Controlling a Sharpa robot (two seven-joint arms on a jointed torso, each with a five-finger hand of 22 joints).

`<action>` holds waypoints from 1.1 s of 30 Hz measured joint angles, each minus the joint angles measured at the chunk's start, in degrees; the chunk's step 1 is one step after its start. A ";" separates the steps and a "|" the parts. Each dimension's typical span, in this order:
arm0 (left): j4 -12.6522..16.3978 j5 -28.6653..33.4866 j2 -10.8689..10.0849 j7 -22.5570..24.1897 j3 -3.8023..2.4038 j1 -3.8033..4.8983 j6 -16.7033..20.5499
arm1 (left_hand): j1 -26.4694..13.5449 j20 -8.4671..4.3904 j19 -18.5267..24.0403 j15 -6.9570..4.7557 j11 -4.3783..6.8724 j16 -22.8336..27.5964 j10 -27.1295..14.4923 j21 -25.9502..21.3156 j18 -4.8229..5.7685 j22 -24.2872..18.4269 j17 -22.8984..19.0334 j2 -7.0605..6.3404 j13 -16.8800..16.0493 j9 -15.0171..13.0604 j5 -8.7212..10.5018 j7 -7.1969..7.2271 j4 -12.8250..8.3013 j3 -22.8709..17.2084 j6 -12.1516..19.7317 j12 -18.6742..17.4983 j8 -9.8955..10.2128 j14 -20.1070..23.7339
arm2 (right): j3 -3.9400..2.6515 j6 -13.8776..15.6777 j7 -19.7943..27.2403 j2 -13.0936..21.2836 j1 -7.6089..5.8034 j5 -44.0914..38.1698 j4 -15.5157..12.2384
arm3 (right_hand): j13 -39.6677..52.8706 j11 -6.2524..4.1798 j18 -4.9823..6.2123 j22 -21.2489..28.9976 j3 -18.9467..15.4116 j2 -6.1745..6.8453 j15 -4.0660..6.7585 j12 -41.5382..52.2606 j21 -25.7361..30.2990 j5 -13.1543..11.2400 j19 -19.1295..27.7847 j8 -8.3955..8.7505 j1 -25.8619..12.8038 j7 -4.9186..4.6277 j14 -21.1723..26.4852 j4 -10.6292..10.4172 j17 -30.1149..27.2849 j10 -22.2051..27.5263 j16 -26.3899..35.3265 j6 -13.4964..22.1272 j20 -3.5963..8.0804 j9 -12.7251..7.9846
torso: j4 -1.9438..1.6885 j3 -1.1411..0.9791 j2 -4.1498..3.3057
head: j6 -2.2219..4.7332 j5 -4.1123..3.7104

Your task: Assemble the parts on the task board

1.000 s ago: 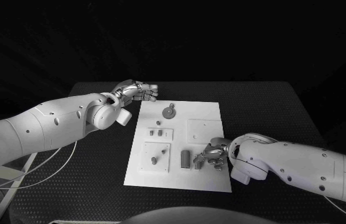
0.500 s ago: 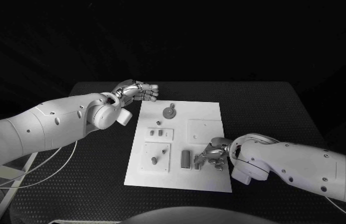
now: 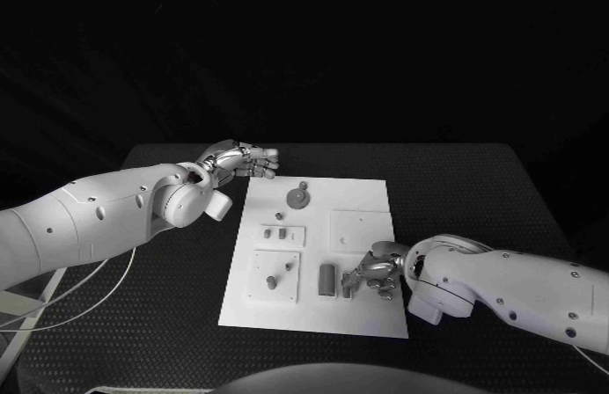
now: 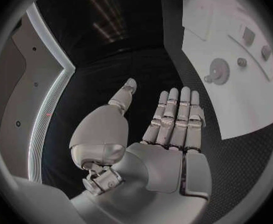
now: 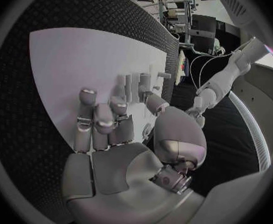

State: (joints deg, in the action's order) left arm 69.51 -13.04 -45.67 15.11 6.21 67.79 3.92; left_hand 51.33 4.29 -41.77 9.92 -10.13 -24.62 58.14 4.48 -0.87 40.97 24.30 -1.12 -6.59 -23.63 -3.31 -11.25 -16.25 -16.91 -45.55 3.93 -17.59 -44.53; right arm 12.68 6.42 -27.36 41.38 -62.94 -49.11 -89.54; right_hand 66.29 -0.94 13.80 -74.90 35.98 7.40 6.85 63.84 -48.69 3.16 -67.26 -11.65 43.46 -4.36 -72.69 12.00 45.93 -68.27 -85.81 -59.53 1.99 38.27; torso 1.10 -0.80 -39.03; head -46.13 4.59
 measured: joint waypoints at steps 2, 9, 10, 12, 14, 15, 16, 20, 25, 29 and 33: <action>0.00 0.00 -0.01 0.00 0.00 0.00 0.00 | 0.00 0.00 0.00 0.00 0.00 0.00 0.00 0.00 0.00 0.00 0.00 0.00 0.00 0.00 0.00 0.00 0.00 0.00 0.00 0.00 0.00 0.00 | -0.01 0.07 0.18 0.17 0.00 -0.05 -0.03 | 0.00 0.00 0.01 0.00 0.00 0.00 0.00 0.00 0.00 0.00 0.00 0.00 0.00 -0.01 0.00 0.00 0.00 0.00 0.00 0.01 0.00 -0.01 | -0.01 0.00 0.00 | -0.01 -0.02; 0.01 0.00 -0.13 0.01 0.00 0.00 0.03 | 0.00 0.00 0.00 0.00 0.00 0.23 0.00 0.00 0.00 -0.05 -0.01 0.00 0.03 0.00 0.00 0.00 0.00 0.00 0.00 0.00 0.00 0.00 | -0.54 0.58 3.52 1.78 -0.92 -0.01 -0.05 | 0.00 0.00 0.03 0.00 0.16 0.76 0.18 0.00 0.00 0.00 -0.44 0.00 0.14 -0.01 -0.22 -0.16 0.00 0.01 0.00 0.02 0.24 -0.01 | 0.07 0.01 0.01 | 0.55 -0.02; 0.01 0.00 -0.14 0.02 0.00 0.00 0.04 | 0.00 0.00 0.00 0.00 0.00 0.23 0.00 0.00 0.00 -0.05 0.00 0.00 0.05 0.00 0.00 0.00 0.00 0.00 0.00 0.00 0.00 0.00 | -0.87 0.69 4.20 1.95 -1.36 0.00 0.00 | 0.00 0.00 0.02 0.00 0.18 0.95 0.18 0.00 0.00 0.00 -0.44 0.00 -0.04 -0.02 -0.22 -0.18 0.00 0.01 0.00 0.02 0.24 -0.01 | 0.10 0.01 0.02 | 0.69 -0.02; -0.01 0.00 -0.15 0.07 0.00 0.00 0.07 | 0.00 0.00 0.00 0.20 0.00 0.23 0.00 0.00 0.00 -0.05 0.08 0.00 0.05 0.00 0.00 0.00 0.00 0.00 0.00 0.00 0.00 -0.20 | -1.76 1.00 5.96 2.38 -2.32 0.05 0.23 | 0.00 0.00 0.03 0.00 0.40 1.43 0.12 0.00 0.00 0.00 -0.53 0.26 0.22 -0.02 -0.29 -0.39 0.00 0.01 0.00 0.02 0.16 -0.11 | 0.14 0.01 0.05 | 1.09 -0.04; -0.10 0.00 -0.10 0.11 0.00 0.00 0.09 | 0.00 0.00 0.00 0.20 0.00 0.23 0.00 0.00 0.00 -0.05 0.08 0.00 0.05 0.00 0.00 0.00 0.00 0.00 0.00 0.00 0.00 -0.20 | -2.23 1.22 7.60 2.64 -2.80 0.18 0.76 | 0.00 -0.05 0.03 0.00 0.64 1.68 0.11 0.00 0.00 0.00 -0.65 0.68 0.47 0.14 -0.31 -0.63 0.00 0.07 0.00 0.25 0.27 -0.26 | 0.15 0.01 0.08 | 1.45 -0.18; -0.20 0.00 -0.04 0.14 0.00 0.00 0.11 | 0.00 0.00 0.00 0.20 0.00 0.23 0.00 0.00 0.00 -0.05 0.08 0.00 0.05 0.00 0.00 0.00 0.00 0.00 0.00 0.00 0.00 -0.20 | -2.47 1.37 8.76 2.74 -3.03 0.35 1.30 | 0.00 0.02 0.03 0.00 0.64 1.74 0.14 0.00 0.00 0.00 -0.75 0.79 0.53 0.04 -0.34 -0.63 0.00 0.20 0.00 0.57 0.36 -0.30 | 0.16 0.01 0.10 | 1.65 -0.26; -0.30 0.00 0.02 0.17 0.00 0.00 0.13 | 0.00 0.00 0.00 0.20 0.00 0.23 0.00 0.00 0.00 -0.05 0.08 0.00 0.05 0.00 0.00 0.00 0.00 0.00 0.00 0.00 0.00 -0.20 | -2.75 1.53 10.01 2.80 -3.19 0.57 1.99 | 0.00 0.01 0.03 0.00 0.64 1.74 0.18 0.00 0.00 0.00 -0.74 0.80 0.53 0.03 -0.38 -0.63 0.00 0.21 0.00 0.57 0.36 -0.30 | 0.18 0.01 0.13 | 1.85 -0.36; -1.37 0.04 0.47 0.30 0.00 0.00 0.45 | 0.00 0.00 0.00 0.20 0.00 0.23 0.00 0.00 0.00 -0.05 0.22 0.00 0.12 0.00 0.00 0.00 0.00 0.00 0.00 0.00 0.00 -0.20 | -4.64 2.18 16.63 2.11 -3.51 2.81 6.56 | 0.09 0.48 0.04 0.00 1.11 0.94 0.03 0.00 0.46 0.00 -0.71 0.80 1.33 -0.25 -0.23 0.17 -0.01 0.67 0.35 0.86 0.35 -0.31 | 0.29 0.04 0.28 | 3.20 -0.60; -3.44 0.30 1.76 0.53 0.05 0.21 0.89 | 0.33 0.00 0.00 0.05 -0.20 0.23 0.21 0.00 -0.01 -0.04 0.46 0.32 0.25 -0.08 0.00 0.42 0.00 0.00 -0.42 0.00 0.00 -0.80 | -6.79 1.82 25.05 -1.26 -3.68 7.54 17.02 | -0.62 1.44 0.05 0.00 0.58 -1.48 -1.22 -2.02 2.50 -0.28 3.40 1.67 2.77 -2.14 3.34 2.85 -0.66 4.51 2.71 4.19 -1.05 -0.22 | 0.62 0.07 0.77 | 5.88 -0.85; -4.91 0.52 2.93 0.74 -0.01 0.84 0.99 | 0.54 -0.32 -0.32 -0.20 -0.20 0.23 0.21 0.00 0.00 0.09 0.65 0.53 0.35 -0.18 0.00 0.73 0.00 0.00 -0.73 0.00 0.00 -1.44 | -7.82 1.58 30.03 -4.23 -3.60 12.48 25.56 | -4.30 2.09 0.14 0.23 0.73 -2.23 -2.15 -7.10 5.76 -0.28 8.15 2.01 3.10 -3.39 7.87 3.59 -2.09 8.06 6.79 6.26 -2.93 -0.01 | 0.96 0.11 1.35 | 8.17 -0.97; -6.36 1.00 3.38 0.96 0.01 1.46 1.05 | 0.77 -0.32 -0.32 0.16 -0.20 0.77 0.21 0.00 0.00 0.09 0.57 0.76 0.54 -0.17 0.00 0.72 -0.15 -0.15 -0.72 0.00 0.00 -1.09 | -9.71 1.28 34.35 -7.78 -3.54 17.00 33.80 | -12.26 3.69 -1.06 2.11 1.33 -3.05 -4.56 -16.71 12.09 -0.51 17.75 2.49 3.30 -4.56 16.76 4.15 -5.42 13.32 15.12 8.01 -5.56 0.26 | 1.37 0.18 2.10 | 10.68 -0.68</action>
State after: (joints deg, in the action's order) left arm 63.15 -12.04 -42.29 16.07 6.23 69.25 4.97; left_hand 52.09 3.98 -42.10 10.08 -10.33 -23.85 58.35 4.48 -0.86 41.06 24.87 -0.36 -6.05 -23.80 -3.31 -10.52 -16.41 -17.06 -46.27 3.93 -17.59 -45.62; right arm 2.97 7.69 6.99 33.60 -66.49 -32.11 -55.74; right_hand 54.03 2.75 12.73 -72.80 37.31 4.35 2.29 47.13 -36.60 2.65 -49.51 -9.15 46.76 -8.93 -55.93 16.14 40.51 -54.95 -70.69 -51.52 -3.58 38.52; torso 2.47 -0.62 -36.93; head -35.44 3.91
